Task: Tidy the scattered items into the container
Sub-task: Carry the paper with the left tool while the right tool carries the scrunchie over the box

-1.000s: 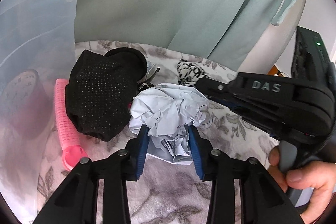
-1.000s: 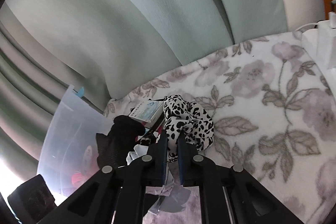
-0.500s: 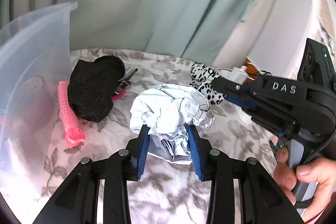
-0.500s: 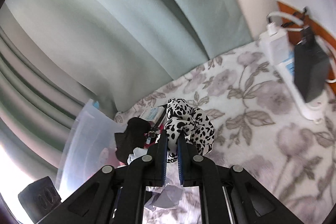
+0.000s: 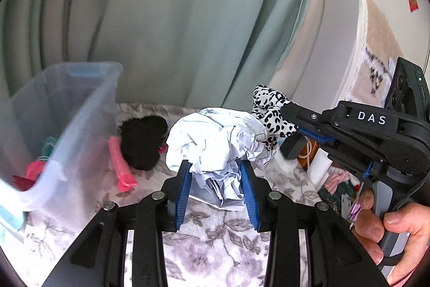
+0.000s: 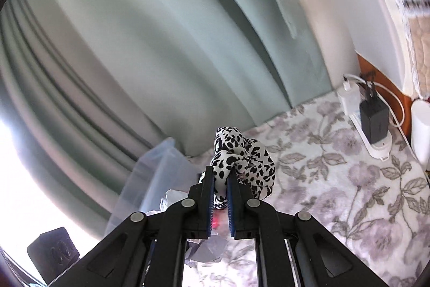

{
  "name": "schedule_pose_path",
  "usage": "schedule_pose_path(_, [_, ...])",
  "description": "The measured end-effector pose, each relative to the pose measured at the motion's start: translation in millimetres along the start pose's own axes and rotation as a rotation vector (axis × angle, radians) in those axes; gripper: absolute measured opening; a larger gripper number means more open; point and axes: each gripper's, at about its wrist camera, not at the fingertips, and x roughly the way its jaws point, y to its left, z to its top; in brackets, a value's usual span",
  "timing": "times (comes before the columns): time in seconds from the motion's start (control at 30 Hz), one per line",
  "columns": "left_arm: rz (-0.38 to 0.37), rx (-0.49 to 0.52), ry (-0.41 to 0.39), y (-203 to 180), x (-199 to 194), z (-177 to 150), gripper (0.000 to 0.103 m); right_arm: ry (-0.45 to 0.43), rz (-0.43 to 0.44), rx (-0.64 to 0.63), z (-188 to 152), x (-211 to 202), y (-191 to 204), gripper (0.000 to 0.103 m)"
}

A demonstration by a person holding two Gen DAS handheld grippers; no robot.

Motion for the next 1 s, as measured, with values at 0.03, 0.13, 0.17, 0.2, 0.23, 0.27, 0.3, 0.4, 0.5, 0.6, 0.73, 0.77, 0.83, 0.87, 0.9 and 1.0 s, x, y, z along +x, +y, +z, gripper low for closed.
schedule_pose_path(0.03, [0.000, -0.003, -0.012, 1, -7, 1, 0.038, -0.006, 0.009, -0.011, 0, -5, 8, 0.009])
schedule_pose_path(0.13, [0.009, -0.014, -0.047, 5, -32, 4, 0.038, -0.017, 0.034, -0.042, -2, -14, 28, 0.009])
schedule_pose_path(0.17, [0.012, -0.021, -0.061, 8, -39, 6, 0.038, -0.020, 0.040, -0.054, -2, -17, 35, 0.009])
schedule_pose_path(0.2, [0.015, -0.027, -0.071, 10, -44, 7, 0.038, -0.021, 0.047, -0.070, -3, -20, 43, 0.009])
schedule_pose_path(0.23, [0.021, -0.035, -0.086, 13, -50, 8, 0.038, -0.023, 0.055, -0.085, -4, -22, 50, 0.009])
schedule_pose_path(0.27, [0.026, -0.044, -0.101, 17, -56, 10, 0.038, -0.024, 0.062, -0.100, -5, -25, 58, 0.009])
schedule_pose_path(0.3, [0.033, -0.054, -0.118, 21, -63, 11, 0.038, -0.025, 0.070, -0.116, -5, -27, 66, 0.009])
schedule_pose_path(0.4, [0.050, -0.083, -0.160, 32, -80, 14, 0.038, -0.021, 0.083, -0.157, -11, -32, 86, 0.009])
schedule_pose_path(0.5, [0.071, -0.123, -0.194, 47, -95, 15, 0.038, -0.014, 0.089, -0.193, -17, -33, 101, 0.009])
schedule_pose_path(0.6, [0.088, -0.155, -0.224, 62, -108, 14, 0.038, -0.004, 0.098, -0.231, -25, -31, 118, 0.009])
schedule_pose_path(0.73, [0.108, -0.198, -0.256, 82, -121, 13, 0.038, 0.015, 0.109, -0.274, -34, -25, 138, 0.009])
schedule_pose_path(0.77, [0.113, -0.209, -0.263, 87, -124, 13, 0.038, 0.022, 0.112, -0.287, -37, -22, 143, 0.009])
schedule_pose_path(0.83, [0.125, -0.228, -0.276, 97, -128, 11, 0.038, 0.038, 0.118, -0.309, -42, -16, 153, 0.009])
schedule_pose_path(0.87, [0.131, -0.238, -0.282, 102, -130, 10, 0.038, 0.046, 0.120, -0.318, -44, -13, 157, 0.009])
schedule_pose_path(0.9, [0.137, -0.249, -0.286, 107, -131, 9, 0.038, 0.055, 0.123, -0.329, -47, -9, 162, 0.009])
schedule_pose_path(1.0, [0.154, -0.281, -0.295, 122, -134, 6, 0.038, 0.084, 0.129, -0.357, -56, 3, 172, 0.009])
